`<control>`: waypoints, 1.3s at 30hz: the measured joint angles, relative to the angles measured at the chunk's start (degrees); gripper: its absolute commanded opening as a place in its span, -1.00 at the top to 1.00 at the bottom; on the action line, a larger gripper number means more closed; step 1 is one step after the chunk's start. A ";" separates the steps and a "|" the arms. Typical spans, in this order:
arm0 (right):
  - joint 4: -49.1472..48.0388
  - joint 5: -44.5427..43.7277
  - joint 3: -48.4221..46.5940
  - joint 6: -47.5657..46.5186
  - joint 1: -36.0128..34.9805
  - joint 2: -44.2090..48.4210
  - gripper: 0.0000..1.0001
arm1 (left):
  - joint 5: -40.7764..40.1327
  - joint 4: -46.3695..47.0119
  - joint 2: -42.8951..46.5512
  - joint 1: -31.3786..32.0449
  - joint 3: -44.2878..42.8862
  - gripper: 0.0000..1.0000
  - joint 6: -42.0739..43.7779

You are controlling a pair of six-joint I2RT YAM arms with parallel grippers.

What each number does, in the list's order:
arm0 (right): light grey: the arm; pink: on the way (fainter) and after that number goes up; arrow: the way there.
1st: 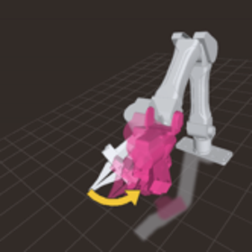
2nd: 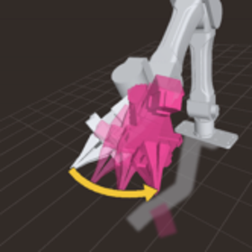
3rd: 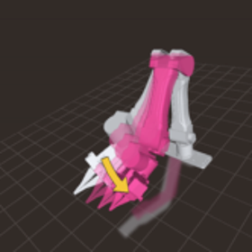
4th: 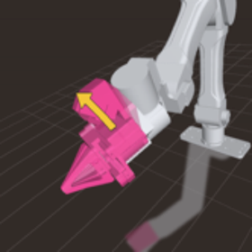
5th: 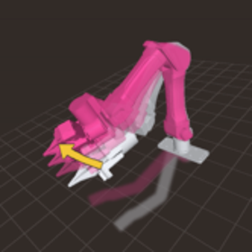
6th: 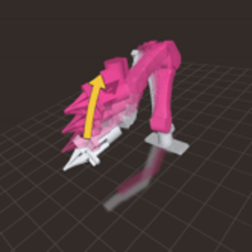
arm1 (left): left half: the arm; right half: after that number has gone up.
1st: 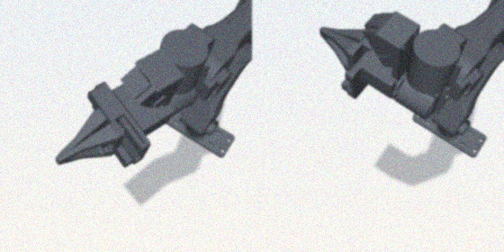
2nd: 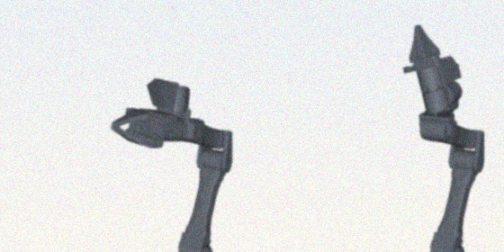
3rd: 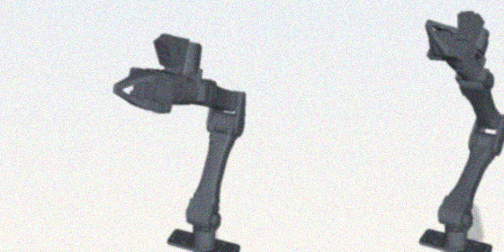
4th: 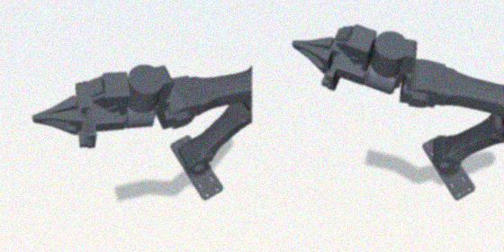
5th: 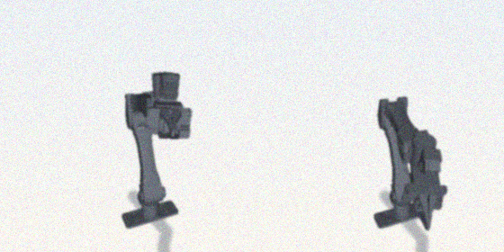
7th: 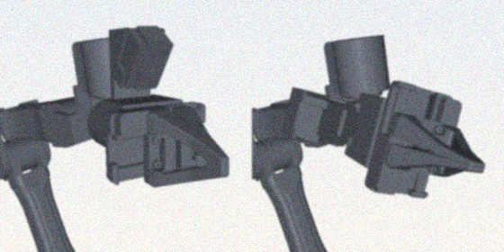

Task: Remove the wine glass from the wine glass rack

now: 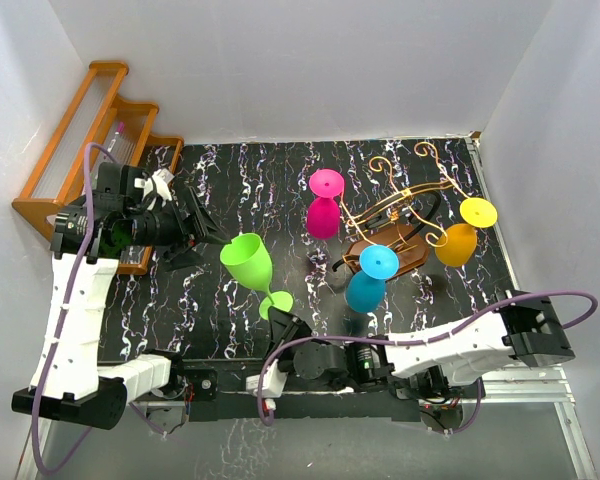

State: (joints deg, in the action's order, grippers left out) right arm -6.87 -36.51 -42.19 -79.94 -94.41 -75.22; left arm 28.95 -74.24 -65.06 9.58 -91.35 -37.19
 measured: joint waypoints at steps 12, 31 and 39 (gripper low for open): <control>-1.14 0.22 -2.75 -3.34 0.02 -4.42 0.84 | 0.24 -2.89 -0.04 0.00 3.28 -0.20 3.41; -1.86 -3.08 -6.99 -3.15 -0.09 -5.92 -0.22 | -6.75 -5.79 -0.55 0.13 1.55 1.00 5.99; -3.19 -6.56 -6.84 -0.24 -2.64 -5.90 -0.23 | -13.09 -3.65 -2.45 0.13 -3.72 1.00 3.65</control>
State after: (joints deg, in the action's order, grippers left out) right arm -10.07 -43.07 -49.04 -80.18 -97.06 -81.12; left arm 15.86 -77.89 -67.51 9.72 -95.07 -33.54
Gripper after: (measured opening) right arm 0.613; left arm 0.032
